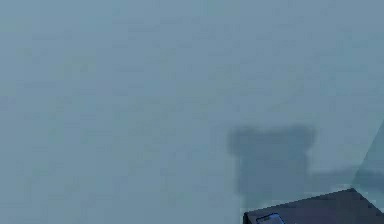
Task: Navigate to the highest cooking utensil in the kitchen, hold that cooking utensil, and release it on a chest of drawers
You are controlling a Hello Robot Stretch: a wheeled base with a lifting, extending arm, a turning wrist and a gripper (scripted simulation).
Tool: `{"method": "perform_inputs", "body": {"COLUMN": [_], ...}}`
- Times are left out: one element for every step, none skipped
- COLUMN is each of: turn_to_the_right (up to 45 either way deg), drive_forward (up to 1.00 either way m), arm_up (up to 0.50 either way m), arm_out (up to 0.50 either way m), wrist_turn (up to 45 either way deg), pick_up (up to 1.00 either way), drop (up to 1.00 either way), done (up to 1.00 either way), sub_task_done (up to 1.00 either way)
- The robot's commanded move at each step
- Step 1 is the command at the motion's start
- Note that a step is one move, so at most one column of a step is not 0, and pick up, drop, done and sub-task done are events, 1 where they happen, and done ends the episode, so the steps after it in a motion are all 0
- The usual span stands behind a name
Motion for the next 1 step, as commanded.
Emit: {"method": "perform_inputs", "body": {"turn_to_the_right": [0.0], "drive_forward": [0.00], "arm_up": [0.00], "arm_out": [0.00], "wrist_turn": [15.0], "pick_up": [0.00], "drop": [0.00], "done": [0.00], "sub_task_done": [0.00]}}
